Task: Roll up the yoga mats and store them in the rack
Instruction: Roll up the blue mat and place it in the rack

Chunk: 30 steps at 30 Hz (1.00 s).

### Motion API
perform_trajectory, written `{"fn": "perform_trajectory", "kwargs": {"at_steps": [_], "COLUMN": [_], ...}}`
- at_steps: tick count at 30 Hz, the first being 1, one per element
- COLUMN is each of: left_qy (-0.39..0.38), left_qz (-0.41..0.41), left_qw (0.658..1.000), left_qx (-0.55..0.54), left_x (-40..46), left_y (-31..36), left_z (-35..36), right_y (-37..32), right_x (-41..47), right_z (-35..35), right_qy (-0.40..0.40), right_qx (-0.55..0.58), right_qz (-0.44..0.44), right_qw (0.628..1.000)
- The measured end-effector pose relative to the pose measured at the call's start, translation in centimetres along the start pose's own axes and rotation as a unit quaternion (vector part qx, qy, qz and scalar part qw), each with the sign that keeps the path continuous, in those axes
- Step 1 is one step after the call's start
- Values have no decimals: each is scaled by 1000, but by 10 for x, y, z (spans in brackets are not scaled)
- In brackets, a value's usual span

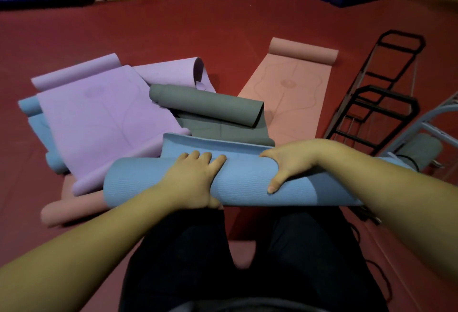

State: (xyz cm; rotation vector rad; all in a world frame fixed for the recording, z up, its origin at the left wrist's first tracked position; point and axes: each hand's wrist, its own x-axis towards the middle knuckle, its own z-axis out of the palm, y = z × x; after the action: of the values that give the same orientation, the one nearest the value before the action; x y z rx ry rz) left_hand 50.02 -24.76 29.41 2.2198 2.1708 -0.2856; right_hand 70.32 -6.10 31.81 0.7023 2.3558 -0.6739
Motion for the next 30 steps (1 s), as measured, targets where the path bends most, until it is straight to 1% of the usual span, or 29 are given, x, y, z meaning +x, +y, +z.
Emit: {"fn": "perform_trajectory", "kwargs": {"at_steps": [2, 4, 7, 9, 11, 13, 16, 20, 22, 25, 27, 28, 29, 30], "left_qy": [-36, -97, -165, -211, -267, -306, -339, -378, -388, -387, -366, -341, -305, -260], "left_qz": [12, 17, 11, 2, -4, -7, -15, -30, -44, -57, -60, -56, -47, -39], "left_qw": [999, 993, 978, 959, 930, 905, 880, 849, 834, 819, 815, 820, 834, 857], "left_qx": [-33, -71, -131, -191, -254, -294, -334, -368, -389, -419, -446, -455, -457, -443], "left_x": [-4, -2, 14, 30, 44, 54, 70, 85, 89, 91, 88, 85, 82, 79], "left_y": [-3, -7, -15, -23, -32, -39, -44, -45, -44, -47, -49, -49, -48, -48], "left_z": [-4, -6, -9, -13, -15, -16, -15, -17, -19, -17, -14, -13, -12, -10], "right_y": [0, 2, 6, 6, 4, -2, -13, -29, -28, -20, -18, -17, -16, -14], "right_x": [1, 5, 8, 3, -4, -12, -21, -18, -9, 0, 4, 6, 8, 10], "right_z": [2, 7, 8, 3, 1, 2, 15, 51, 61, 61, 58, 57, 55, 54], "right_qy": [-45, -85, -77, -40, 39, 110, 149, 171, 199, 224, 227, 224, 219, 216], "right_qx": [17, 54, 70, 64, 64, 38, -69, -150, -184, -167, -158, -152, -148, -144], "right_qz": [8, 16, 22, 16, -2, -27, -12, 41, 54, 46, 38, 36, 33, 31], "right_qw": [999, 995, 994, 997, 997, 993, 986, 973, 961, 959, 960, 962, 964, 965]}}
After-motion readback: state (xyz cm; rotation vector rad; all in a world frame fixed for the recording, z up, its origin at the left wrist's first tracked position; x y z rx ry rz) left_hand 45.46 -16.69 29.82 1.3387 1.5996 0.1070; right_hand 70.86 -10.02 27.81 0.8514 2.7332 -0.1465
